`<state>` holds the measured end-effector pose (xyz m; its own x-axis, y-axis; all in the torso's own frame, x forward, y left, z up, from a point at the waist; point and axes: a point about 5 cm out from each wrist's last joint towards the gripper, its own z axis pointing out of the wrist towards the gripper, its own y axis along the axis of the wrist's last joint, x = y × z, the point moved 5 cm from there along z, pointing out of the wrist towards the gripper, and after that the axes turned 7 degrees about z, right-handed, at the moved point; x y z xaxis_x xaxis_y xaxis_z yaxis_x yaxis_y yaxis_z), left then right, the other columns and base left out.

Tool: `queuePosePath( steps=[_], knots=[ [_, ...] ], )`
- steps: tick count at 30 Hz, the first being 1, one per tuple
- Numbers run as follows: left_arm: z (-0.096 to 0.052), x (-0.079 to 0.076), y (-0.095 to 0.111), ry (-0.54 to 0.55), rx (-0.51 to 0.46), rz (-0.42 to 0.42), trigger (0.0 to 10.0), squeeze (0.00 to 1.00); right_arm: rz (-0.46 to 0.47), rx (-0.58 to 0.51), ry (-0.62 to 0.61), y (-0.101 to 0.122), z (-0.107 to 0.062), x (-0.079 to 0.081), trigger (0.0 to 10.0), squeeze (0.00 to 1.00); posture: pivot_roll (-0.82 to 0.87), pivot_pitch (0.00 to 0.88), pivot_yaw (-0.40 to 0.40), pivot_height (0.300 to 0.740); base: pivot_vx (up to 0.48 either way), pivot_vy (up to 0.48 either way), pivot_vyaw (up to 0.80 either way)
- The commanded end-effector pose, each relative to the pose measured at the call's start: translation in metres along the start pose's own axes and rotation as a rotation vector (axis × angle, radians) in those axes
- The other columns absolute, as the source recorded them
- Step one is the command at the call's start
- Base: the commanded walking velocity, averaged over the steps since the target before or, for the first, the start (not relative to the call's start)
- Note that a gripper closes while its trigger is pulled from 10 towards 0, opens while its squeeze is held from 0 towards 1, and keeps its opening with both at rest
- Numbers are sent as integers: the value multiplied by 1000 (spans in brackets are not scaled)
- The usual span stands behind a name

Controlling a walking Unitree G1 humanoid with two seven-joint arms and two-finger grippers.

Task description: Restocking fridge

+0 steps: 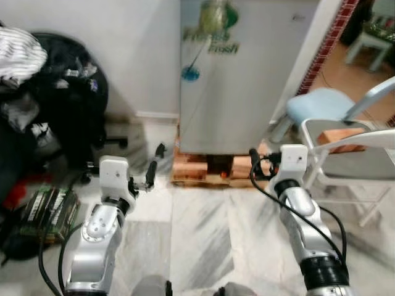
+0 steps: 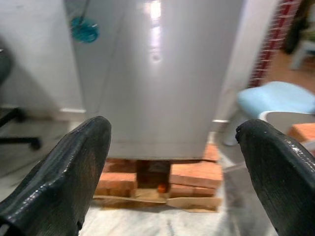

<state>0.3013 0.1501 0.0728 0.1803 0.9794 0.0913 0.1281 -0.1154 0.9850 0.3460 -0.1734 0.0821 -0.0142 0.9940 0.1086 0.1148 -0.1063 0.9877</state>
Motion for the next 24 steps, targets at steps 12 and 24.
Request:
queuePosePath(
  steps=[12,24],
  knots=[
    [3,5,10,19,-37,22,10000,0,7,-31,28,6,2,9,10000,0,85,17,-28,740,0,471,-400],
    [2,6,13,2,-58,51,10000,0,2,-46,15,8,4,6,10000,0,94,5,-25,740,277,175,0]
  ],
)
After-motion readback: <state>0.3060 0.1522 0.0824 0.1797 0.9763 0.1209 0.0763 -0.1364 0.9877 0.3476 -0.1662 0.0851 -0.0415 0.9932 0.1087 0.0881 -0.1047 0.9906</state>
